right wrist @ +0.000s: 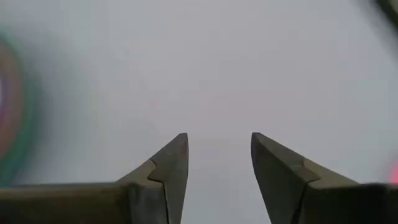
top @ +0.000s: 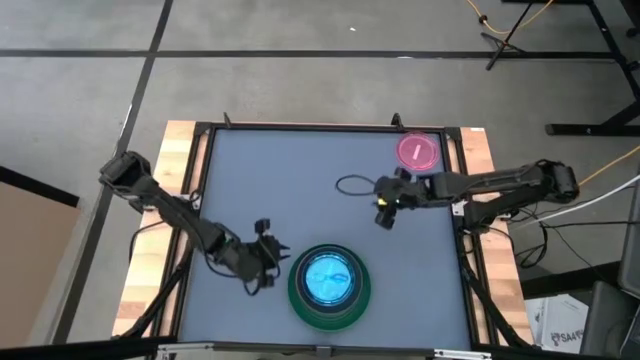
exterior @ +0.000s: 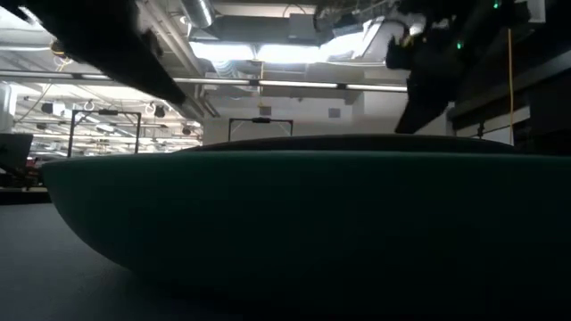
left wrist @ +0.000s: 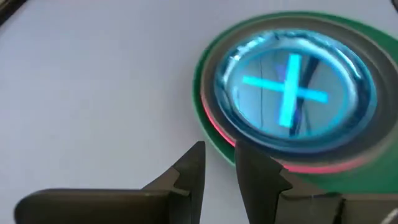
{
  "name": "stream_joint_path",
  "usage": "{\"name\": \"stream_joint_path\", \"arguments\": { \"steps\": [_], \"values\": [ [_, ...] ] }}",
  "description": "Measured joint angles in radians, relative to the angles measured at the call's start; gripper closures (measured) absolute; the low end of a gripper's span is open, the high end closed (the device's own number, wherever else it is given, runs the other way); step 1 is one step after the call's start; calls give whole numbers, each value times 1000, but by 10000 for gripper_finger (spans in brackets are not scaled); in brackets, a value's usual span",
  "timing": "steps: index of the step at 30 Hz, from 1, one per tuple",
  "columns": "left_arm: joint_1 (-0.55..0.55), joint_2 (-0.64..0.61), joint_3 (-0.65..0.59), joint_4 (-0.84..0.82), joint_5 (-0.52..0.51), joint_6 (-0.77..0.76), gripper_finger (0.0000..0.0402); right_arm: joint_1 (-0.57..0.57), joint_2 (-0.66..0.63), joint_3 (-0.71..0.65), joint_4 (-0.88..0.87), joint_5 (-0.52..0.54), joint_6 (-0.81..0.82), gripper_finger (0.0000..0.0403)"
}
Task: Stack plastic plates
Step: Stack the pink plate on top of the blue plate
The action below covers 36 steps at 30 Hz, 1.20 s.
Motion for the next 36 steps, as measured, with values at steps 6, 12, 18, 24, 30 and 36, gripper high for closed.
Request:
{"name": "stream_joint_path", "arguments": {
  "steps": [6, 12, 18, 24, 30, 36],
  "values": [
    [88, -4, -90, 183, 6, 69, 319, -172, 6, -1, -126, 182, -71, 241],
    [144, -2, -97, 212, 2, 70, 319, -383, 41, -1, -104, 156, -199, 241],
    [190, -2, -97, 212, 2, 71, 319, -549, 126, -1, -77, 82, -262, 242],
    [217, -2, -97, 212, 2, 129, 319, -615, 241, -2, -1, 62, -303, 242],
    [225, -2, -97, 211, 2, 148, 319, -657, 321, -2, 49, 68, -309, 242],
    [225, -2, -97, 211, 2, 149, 319, -681, 368, -2, 77, 103, -311, 242]
  ]
}}
